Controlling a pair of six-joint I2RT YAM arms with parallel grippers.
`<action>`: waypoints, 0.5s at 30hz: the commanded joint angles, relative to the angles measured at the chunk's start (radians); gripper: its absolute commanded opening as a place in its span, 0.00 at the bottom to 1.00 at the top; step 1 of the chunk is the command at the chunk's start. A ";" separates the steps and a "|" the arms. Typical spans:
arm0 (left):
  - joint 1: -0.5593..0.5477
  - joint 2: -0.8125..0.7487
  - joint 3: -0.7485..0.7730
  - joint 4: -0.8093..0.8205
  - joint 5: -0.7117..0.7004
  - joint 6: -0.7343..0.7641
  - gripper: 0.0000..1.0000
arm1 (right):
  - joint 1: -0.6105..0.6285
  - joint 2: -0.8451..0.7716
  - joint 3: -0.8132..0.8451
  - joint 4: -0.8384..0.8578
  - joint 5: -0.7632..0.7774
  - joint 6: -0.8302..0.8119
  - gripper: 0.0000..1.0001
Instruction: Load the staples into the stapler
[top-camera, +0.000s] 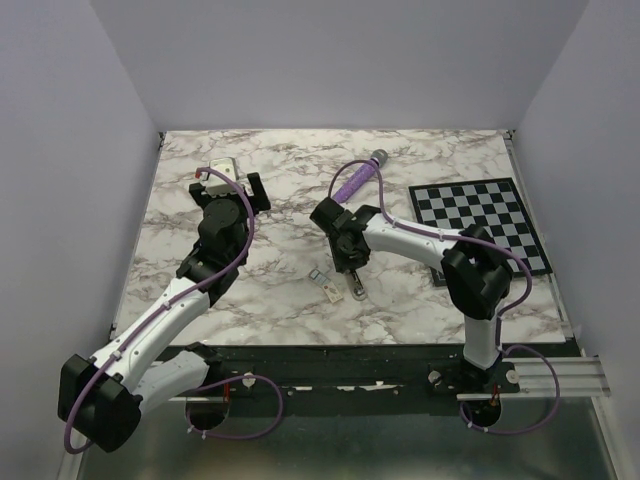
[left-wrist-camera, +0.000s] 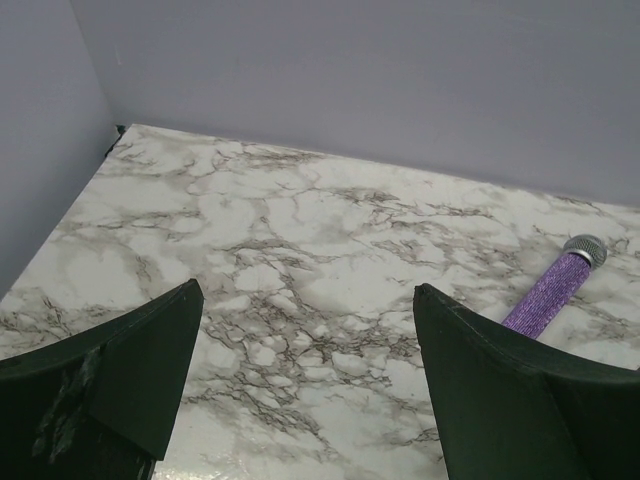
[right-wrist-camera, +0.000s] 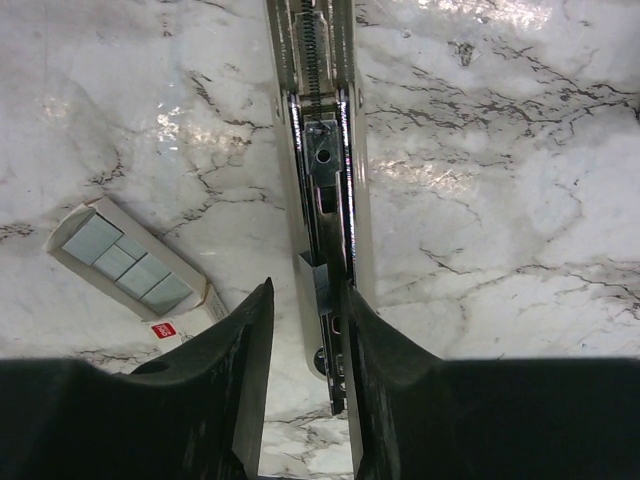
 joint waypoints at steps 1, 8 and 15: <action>0.002 -0.016 -0.013 0.031 0.006 0.009 0.94 | 0.002 0.040 0.014 -0.050 0.073 0.007 0.36; -0.001 -0.010 -0.013 0.033 0.018 0.011 0.94 | 0.007 0.045 0.019 -0.047 0.087 -0.019 0.34; -0.001 -0.015 -0.015 0.034 0.009 0.017 0.94 | 0.064 0.092 0.083 -0.119 0.225 -0.036 0.37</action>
